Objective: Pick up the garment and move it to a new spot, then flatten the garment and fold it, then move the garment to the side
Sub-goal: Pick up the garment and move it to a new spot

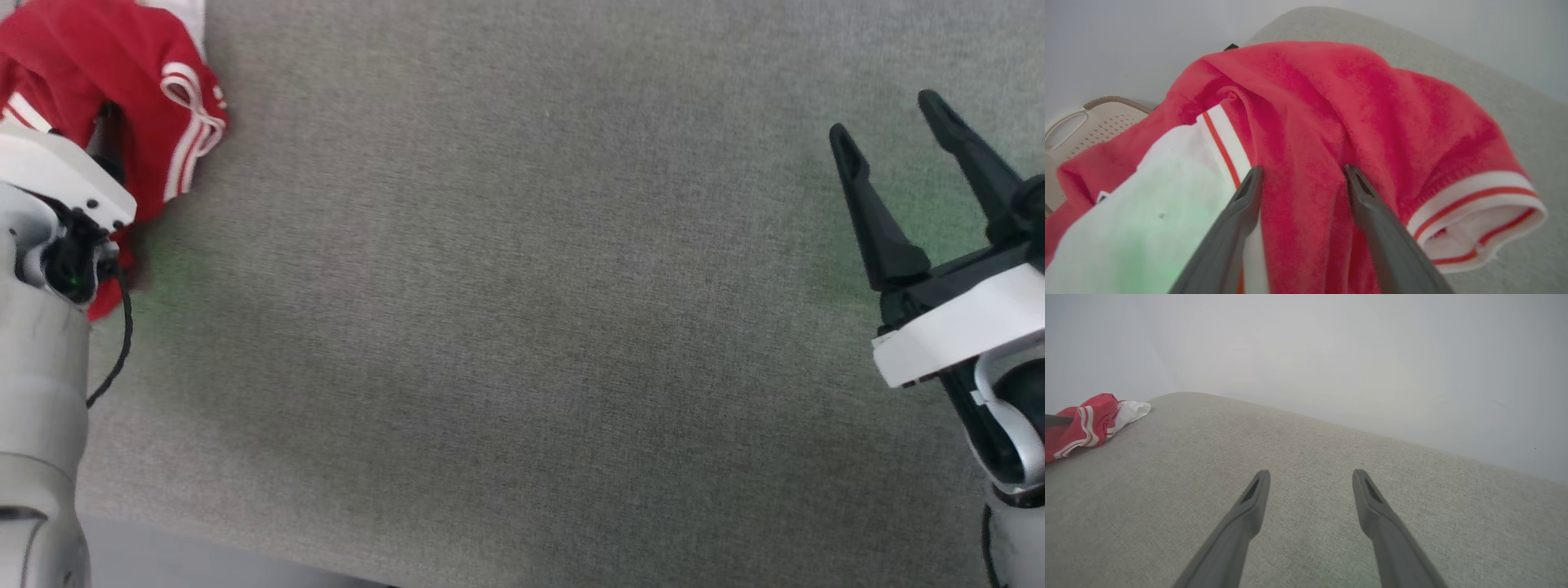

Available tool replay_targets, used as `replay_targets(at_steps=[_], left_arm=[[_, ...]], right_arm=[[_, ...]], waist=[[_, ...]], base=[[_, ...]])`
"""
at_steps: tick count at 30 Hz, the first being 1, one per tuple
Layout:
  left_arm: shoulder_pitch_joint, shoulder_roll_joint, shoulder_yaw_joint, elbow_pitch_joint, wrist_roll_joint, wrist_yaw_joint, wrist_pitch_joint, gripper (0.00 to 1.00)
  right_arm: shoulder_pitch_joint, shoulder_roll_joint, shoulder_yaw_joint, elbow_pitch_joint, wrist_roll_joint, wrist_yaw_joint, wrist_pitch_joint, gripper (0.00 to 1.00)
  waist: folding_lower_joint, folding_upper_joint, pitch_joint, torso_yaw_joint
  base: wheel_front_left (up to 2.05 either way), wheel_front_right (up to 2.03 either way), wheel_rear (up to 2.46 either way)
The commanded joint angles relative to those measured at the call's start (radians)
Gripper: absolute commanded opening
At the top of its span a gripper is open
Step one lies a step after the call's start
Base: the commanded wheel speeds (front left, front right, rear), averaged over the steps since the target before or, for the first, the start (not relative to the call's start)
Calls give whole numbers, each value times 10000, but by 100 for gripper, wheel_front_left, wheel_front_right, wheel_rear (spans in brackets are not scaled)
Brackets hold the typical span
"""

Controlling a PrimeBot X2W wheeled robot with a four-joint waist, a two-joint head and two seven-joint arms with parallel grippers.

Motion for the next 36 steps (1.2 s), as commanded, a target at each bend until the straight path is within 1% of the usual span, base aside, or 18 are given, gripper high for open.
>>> replay_targets(at_steps=[1,5,8,10,12,15,18,21,22,23,24,29,36], left_arm=[[-309,73,-41,204,-141,45,270,100],[-714,16,-76,503,-223,84,1019,100],[-815,-167,-134,651,-237,145,1678,100],[-754,-384,-285,747,-199,112,2286,100],[-750,-461,-297,777,-232,174,2485,100],[-641,-729,-344,875,-377,109,3390,100],[-487,-853,-415,970,-435,234,4162,100],[-334,-972,-431,1023,-532,251,4801,100],[-308,-971,-419,1036,-578,268,4870,74],[-309,-955,-407,1036,-602,257,4816,25],[-325,-924,-380,1028,-628,263,4623,0],[-624,-531,-442,911,-509,144,3975,0],[-1356,199,-761,413,-88,-70,2755,0]], right_arm=[[-73,-79,-54,-246,-29,-3,168,100],[-102,-187,-177,-756,-39,-3,477,100],[-77,-215,-218,-1108,-111,-3,674,100],[-38,-212,-213,-1278,-133,-3,805,100],[-34,-221,-216,-1361,-138,-3,866,100],[-98,-229,-179,-1486,-134,-3,1010,100],[-186,-211,-161,-1634,-127,-3,1118,100],[-226,-200,-167,-1736,-114,-3,1187,100],[-228,-195,-176,-1736,-102,-3,1196,100],[-235,-192,-186,-1734,-97,-3,1203,100],[-248,-193,-199,-1728,-97,-3,1193,100],[-233,-116,-251,-1575,-96,-3,1008,100],[-33,108,-497,-1115,-76,-3,537,100]], waist=[[0,0,335,-132],[0,0,776,-213],[0,0,1038,-247],[0,0,1149,-245],[0,0,1192,-243],[0,0,1256,-251],[0,0,1282,-283],[0,0,1273,-306],[0,0,1260,-314],[0,0,1248,-321],[0,0,1231,-319],[0,0,1032,-301],[0,0,352,-143]], base=[[0,0,0],[0,0,0],[0,0,0],[0,0,0],[0,0,0],[0,0,0],[0,0,0],[0,0,0],[0,0,0],[0,0,0],[0,0,0],[0,0,0],[0,0,0]])
